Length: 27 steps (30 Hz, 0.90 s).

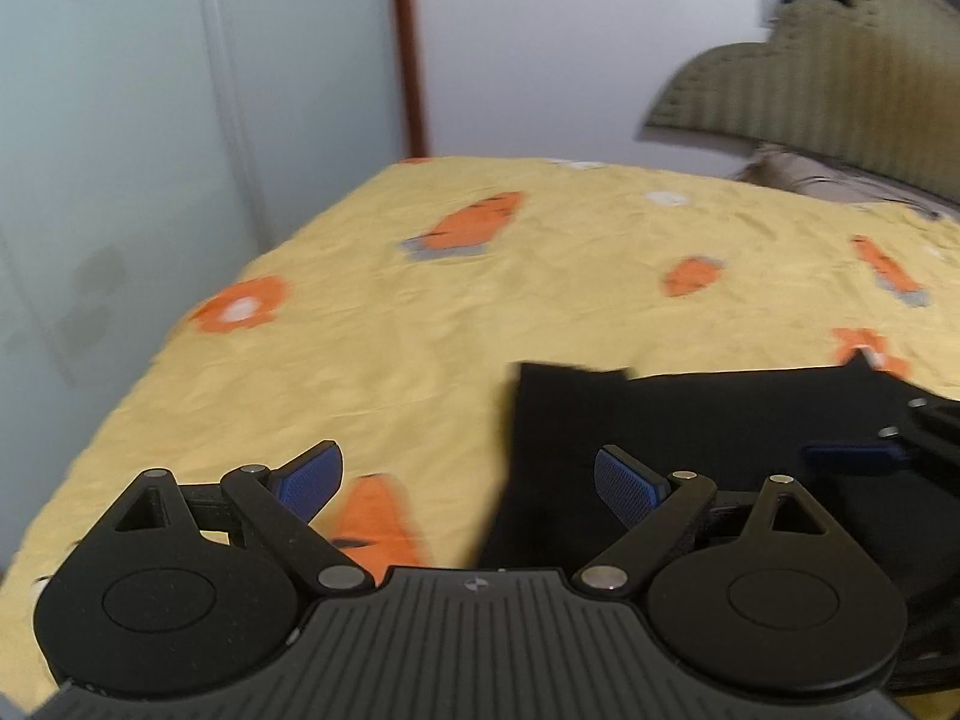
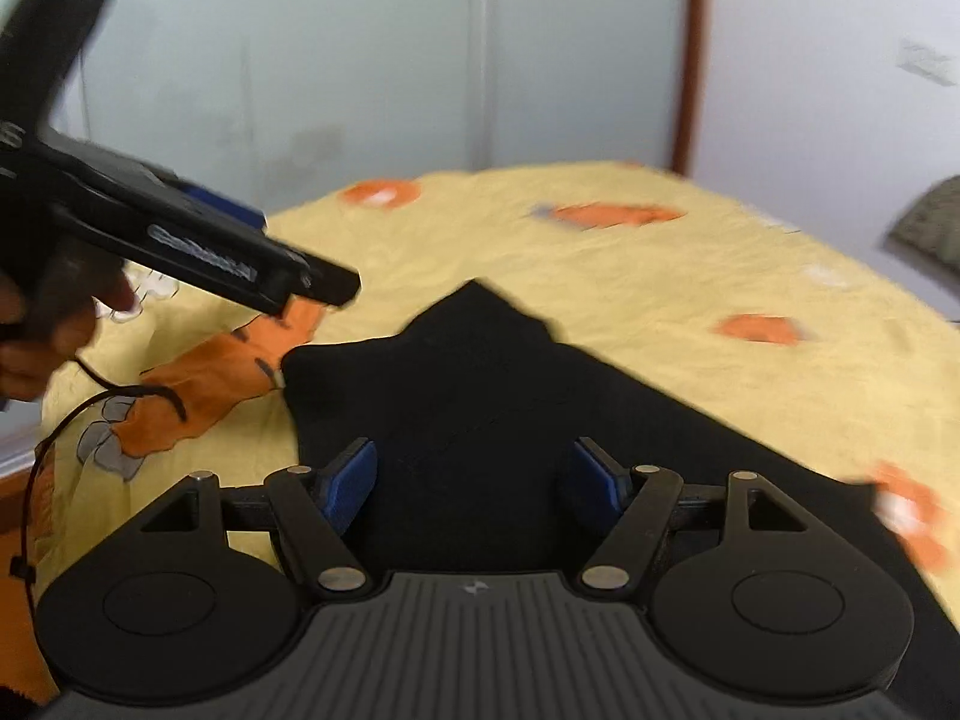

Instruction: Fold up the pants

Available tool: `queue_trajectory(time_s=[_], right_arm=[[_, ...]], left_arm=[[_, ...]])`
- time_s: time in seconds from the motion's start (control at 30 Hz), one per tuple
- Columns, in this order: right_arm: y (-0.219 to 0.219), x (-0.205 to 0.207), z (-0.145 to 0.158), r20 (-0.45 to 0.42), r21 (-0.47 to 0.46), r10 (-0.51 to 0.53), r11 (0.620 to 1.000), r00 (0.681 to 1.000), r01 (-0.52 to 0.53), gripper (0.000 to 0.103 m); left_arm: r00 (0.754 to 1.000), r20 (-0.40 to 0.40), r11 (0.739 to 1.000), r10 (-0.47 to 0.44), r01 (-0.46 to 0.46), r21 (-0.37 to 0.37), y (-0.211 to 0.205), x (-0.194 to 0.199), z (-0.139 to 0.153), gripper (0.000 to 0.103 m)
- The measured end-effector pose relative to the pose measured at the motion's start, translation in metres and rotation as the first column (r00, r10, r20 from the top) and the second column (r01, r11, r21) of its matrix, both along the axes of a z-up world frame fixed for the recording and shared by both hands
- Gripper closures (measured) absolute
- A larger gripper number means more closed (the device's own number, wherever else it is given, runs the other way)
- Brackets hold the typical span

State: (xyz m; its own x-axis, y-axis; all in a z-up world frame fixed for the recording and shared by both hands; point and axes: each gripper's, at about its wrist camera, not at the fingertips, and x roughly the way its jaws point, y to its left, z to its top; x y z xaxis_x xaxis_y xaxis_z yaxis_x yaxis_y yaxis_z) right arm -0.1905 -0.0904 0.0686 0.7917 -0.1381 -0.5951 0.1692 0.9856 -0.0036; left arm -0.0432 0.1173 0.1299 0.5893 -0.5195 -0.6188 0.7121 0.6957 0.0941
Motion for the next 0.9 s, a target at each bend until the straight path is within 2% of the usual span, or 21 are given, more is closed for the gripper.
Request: queue_trajectory(time_s=[0.07, 0.13, 0.2, 0.27, 0.4, 0.47, 0.57, 0.63, 0.7, 0.73, 0.8, 0.9], right_arm=[[-0.011, -0.036, 0.008, 0.026, 0.012, -0.095, 0.995, 0.995, 0.095, 0.032], [-0.03, -0.076, 0.014, 0.06, 0.076, -0.216, 0.975, 0.975, 0.211, 0.032], [-0.052, -0.124, 0.02, 0.095, 0.165, -0.359, 0.926, 0.929, 0.341, 0.032], [-0.072, -0.175, 0.026, 0.125, 0.224, -0.505, 0.853, 0.854, 0.471, 0.032], [-0.107, -0.284, 0.03, 0.14, 0.263, -0.764, 0.642, 0.63, 0.72, 0.031], [-0.125, -0.344, 0.029, 0.128, 0.315, -0.868, 0.495, 0.48, 0.81, 0.031], [-0.141, -0.427, 0.014, 0.091, 0.459, -0.965, 0.261, 0.247, 0.85, 0.031], [-0.148, -0.472, -0.003, 0.054, 0.57, -0.988, 0.15, 0.145, 0.808, 0.029], [-0.153, -0.504, -0.022, 0.016, 0.678, -0.996, 0.076, 0.088, 0.731, 0.029], [-0.155, -0.513, -0.031, 0.005, 0.722, -0.997, 0.056, 0.076, 0.69, 0.029], [-0.157, -0.522, -0.045, -0.017, 0.779, -0.997, 0.036, 0.079, 0.626, 0.029], [-0.159, -0.52, -0.06, -0.053, 0.8, -0.994, 0.013, 0.091, 0.6, 0.029]], left_arm=[[0.998, -0.015, 0.998, -0.058, 0.057, -0.022, -0.016, -0.013, 0.001, 0.01], [0.991, -0.034, 0.99, -0.129, 0.127, -0.054, -0.038, -0.031, 0.002, 0.01], [0.976, -0.058, 0.975, -0.211, 0.206, -0.081, -0.061, -0.051, 0.0, 0.01], [0.949, -0.084, 0.951, -0.303, 0.295, -0.096, -0.088, -0.075, -0.003, 0.01], [0.883, -0.111, 0.89, -0.456, 0.449, -0.078, -0.137, -0.128, -0.013, 0.01], [0.85, -0.1, 0.856, -0.516, 0.513, -0.056, -0.155, -0.156, -0.019, 0.01], [0.808, -0.056, 0.809, -0.587, 0.588, -0.006, -0.178, -0.196, -0.028, 0.01], [0.787, -0.038, 0.787, -0.615, 0.616, 0.02, -0.19, -0.215, -0.034, 0.01], [0.765, -0.028, 0.764, -0.643, 0.644, 0.041, -0.2, -0.232, -0.04, 0.01], [0.758, -0.025, 0.756, -0.652, 0.652, 0.052, -0.204, -0.238, -0.043, 0.01], [0.743, -0.019, 0.74, -0.669, 0.668, 0.074, -0.211, -0.248, -0.048, 0.01], [0.728, -0.014, 0.724, -0.685, 0.683, 0.097, -0.22, -0.256, -0.053, 0.01]])
